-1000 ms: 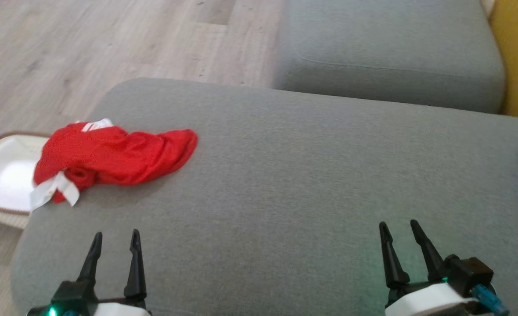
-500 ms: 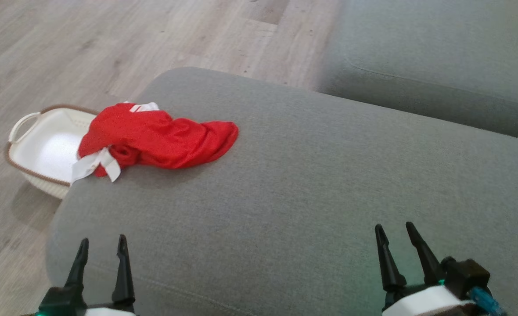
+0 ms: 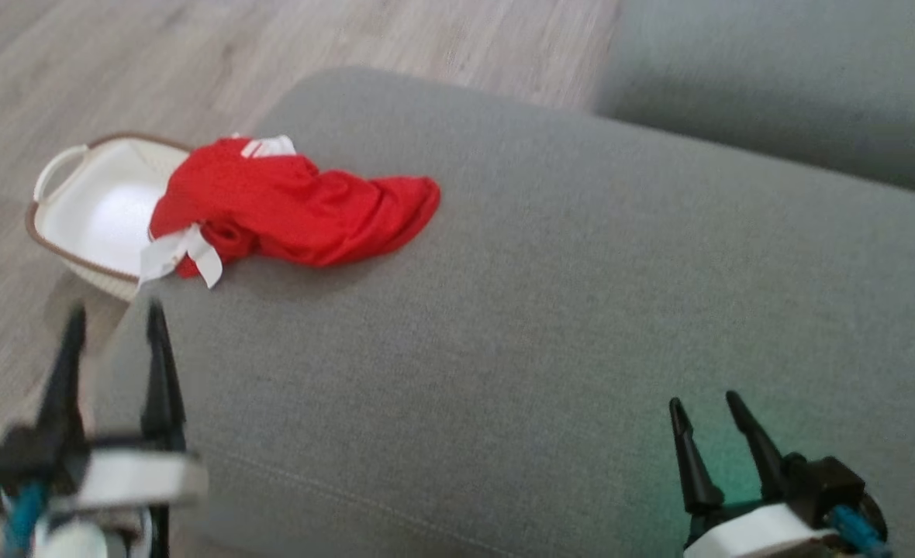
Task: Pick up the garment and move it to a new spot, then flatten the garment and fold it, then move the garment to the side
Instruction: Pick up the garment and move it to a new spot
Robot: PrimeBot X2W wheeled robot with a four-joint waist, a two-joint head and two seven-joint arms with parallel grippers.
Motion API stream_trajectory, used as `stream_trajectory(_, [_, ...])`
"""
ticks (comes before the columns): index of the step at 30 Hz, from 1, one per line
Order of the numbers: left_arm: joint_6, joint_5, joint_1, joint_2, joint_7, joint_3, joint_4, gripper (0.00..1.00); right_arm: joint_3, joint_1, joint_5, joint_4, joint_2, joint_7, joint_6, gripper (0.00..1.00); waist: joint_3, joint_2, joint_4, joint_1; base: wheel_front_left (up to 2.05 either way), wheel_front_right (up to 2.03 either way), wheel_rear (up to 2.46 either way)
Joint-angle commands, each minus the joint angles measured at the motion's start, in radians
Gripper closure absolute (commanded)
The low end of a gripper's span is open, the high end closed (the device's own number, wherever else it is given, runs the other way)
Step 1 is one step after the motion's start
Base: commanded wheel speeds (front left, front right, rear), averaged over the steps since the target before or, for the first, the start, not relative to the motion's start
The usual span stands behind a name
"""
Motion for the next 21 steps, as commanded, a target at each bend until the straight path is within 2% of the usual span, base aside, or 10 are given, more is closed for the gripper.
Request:
stream_trajectory(1, [-0.008, 0.008, -0.119, 0.019, -0.006, 0.033, -0.044, 0.0, 0.011, -0.058, -0.018, -0.032, -0.012, -0.011, 0.007, 0.0, 0.065, 0.0, 0.006, 0.0, 0.0, 0.0, 0.0])
stream_trajectory(4, [-0.026, 0.008, -0.242, 0.051, -0.006, 0.035, -0.002, 0.0, 0.0, -0.082, -0.037, -0.043, -0.039, -0.011, 0.007, 0.0, 0.134, 0.0, 0.01, 0.0, 0.0, 0.0, 0.0])
stream_trajectory(9, [-0.031, -0.022, -0.489, 0.103, 0.041, 0.07, 0.197, 0.0, -0.007, -0.138, -0.054, -0.069, -0.1, -0.011, 0.007, 0.0, 0.255, 0.0, 0.003, 0.0, 0.0, 0.0, 0.0])
stream_trajectory(13, [-0.046, -0.052, -0.682, 0.145, 0.112, 0.086, 0.392, 0.0, -0.019, -0.181, -0.063, -0.101, -0.151, -0.011, 0.007, 0.0, 0.354, 0.0, -0.009, 0.0, 0.0, 0.0, 0.0])
stream_trajectory(19, [-0.069, -0.106, -0.918, 0.179, 0.212, 0.101, 0.722, 0.0, -0.035, -0.212, -0.072, -0.147, -0.208, -0.011, 0.007, 0.0, 0.466, 0.0, -0.027, 0.0, 0.0, 0.0, 0.0])
stream_trajectory(21, [-0.063, -0.115, -0.979, 0.197, 0.242, 0.11, 0.823, 0.0, -0.041, -0.216, -0.073, -0.167, -0.218, -0.011, 0.007, 0.0, 0.498, 0.0, -0.039, 0.0, 0.0, 0.0, 0.0])
